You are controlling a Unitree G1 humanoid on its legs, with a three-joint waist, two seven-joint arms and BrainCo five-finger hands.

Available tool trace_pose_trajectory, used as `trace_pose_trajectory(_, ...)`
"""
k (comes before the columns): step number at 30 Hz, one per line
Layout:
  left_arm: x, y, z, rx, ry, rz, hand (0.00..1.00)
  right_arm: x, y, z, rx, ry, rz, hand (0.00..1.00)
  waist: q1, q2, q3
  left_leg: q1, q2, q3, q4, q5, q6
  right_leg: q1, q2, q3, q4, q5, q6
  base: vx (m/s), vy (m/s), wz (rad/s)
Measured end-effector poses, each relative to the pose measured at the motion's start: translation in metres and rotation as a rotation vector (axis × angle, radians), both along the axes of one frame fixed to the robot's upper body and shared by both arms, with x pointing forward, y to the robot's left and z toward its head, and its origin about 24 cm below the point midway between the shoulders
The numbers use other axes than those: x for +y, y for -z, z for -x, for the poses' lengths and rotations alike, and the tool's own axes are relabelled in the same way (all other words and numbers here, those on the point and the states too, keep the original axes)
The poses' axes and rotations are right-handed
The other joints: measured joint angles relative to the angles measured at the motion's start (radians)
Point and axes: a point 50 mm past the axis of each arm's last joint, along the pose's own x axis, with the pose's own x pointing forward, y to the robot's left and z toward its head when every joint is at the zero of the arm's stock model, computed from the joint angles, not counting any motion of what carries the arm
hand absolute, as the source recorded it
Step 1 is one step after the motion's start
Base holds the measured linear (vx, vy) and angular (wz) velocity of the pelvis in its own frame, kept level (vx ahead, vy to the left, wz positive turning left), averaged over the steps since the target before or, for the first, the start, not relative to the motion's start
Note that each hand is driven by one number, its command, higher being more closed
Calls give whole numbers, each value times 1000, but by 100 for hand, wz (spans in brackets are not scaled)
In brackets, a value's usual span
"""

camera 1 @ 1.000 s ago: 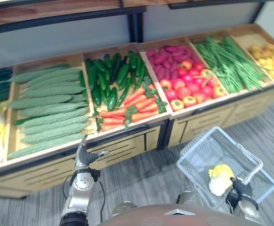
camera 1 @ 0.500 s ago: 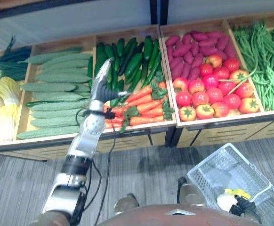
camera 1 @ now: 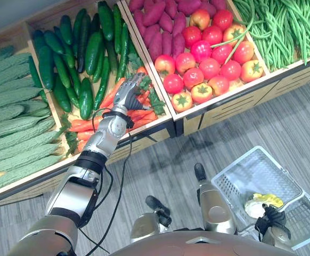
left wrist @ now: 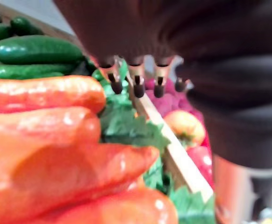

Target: Pick vegetable in the basket

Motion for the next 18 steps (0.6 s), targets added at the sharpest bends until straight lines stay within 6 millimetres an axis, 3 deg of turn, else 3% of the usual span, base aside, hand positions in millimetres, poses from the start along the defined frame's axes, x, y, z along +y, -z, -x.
trace_pose_trajectory(3, 4, 6, -2, 29, -44, -9, 0, 3, -4, -9, -27, -33, 16, 100, 11, -1, 5, -22, 5, 21, 11, -2, 3, -30, 1, 9, 11, 1, -1, -49, -15, -7)
trace_pose_trajectory(4, 3, 4, -4, 25, -50, -2, 100, 2, -5, -11, -33, -34, 19, 100, 17, -2, 10, -24, 7, 28, 17, -2, 3, -32, 1, 11, 12, 2, -1, -31, -19, -7)
trace_pose_trajectory(13, 17, -28, -24, -42, -180, -3, 100, 12, -19, -47, -113, -164, 53, 100, 54, -17, 51, -60, 26, 78, 55, -11, 12, -66, 5, 22, 11, 16, -2, -34, -19, -3)
trace_pose_trajectory(18, 26, -28, -26, -32, -225, -36, 100, 20, -24, -60, -150, -221, 58, 100, 55, -23, 56, -71, 32, 82, 61, -13, 12, -67, 6, 20, -5, 23, -1, 0, 0, 0)
